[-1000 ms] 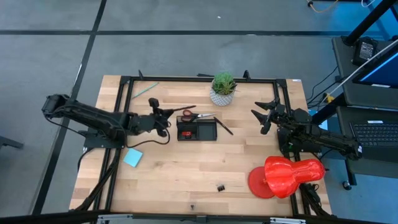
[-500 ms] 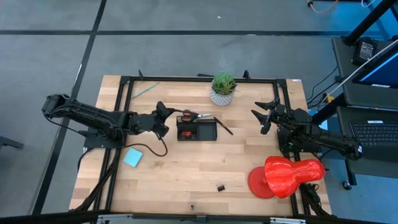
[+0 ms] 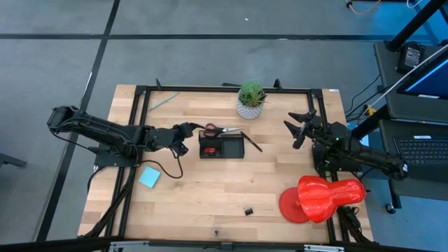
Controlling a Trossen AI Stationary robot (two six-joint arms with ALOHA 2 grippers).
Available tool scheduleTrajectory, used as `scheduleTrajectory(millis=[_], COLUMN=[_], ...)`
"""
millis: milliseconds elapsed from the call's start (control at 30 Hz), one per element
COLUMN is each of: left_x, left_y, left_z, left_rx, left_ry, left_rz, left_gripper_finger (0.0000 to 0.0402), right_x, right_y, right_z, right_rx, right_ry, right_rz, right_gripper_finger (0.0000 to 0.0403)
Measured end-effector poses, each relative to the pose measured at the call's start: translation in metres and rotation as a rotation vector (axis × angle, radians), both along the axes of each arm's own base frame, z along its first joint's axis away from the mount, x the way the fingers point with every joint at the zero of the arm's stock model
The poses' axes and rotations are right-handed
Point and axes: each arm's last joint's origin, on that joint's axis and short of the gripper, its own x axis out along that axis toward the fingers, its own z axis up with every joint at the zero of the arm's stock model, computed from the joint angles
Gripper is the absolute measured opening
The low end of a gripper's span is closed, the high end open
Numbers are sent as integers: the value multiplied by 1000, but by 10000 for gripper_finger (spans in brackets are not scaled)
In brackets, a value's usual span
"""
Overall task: Pick and place office supplies into organizer
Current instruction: Put the left pen into the top left section of the desk organizer
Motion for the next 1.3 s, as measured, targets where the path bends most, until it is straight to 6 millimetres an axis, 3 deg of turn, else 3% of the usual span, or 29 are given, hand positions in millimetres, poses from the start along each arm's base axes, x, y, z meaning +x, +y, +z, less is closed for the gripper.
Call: scheduleTrajectory(millis=[267, 600, 1033, 1300], left_x=[3, 17, 29, 30], left_y=[-1, -3, -5, -5], left_z=[-4, -27, -45, -47], left_rx=[71, 131, 175, 160], left_ry=[88, 235, 324, 320], left_rz=[-75, -104, -149, -139], left_gripper_finger=[31, 31, 36, 60], right_x=[0, 0, -1, -1], right_y=[0, 0, -1, -1], right_z=[0, 0, 0, 0], right_rx=[36, 38, 39, 39], right_ry=[-22, -23, -23, -23], right_rz=[3, 3, -31, -31], right_gripper_finger=[224, 224, 224, 224])
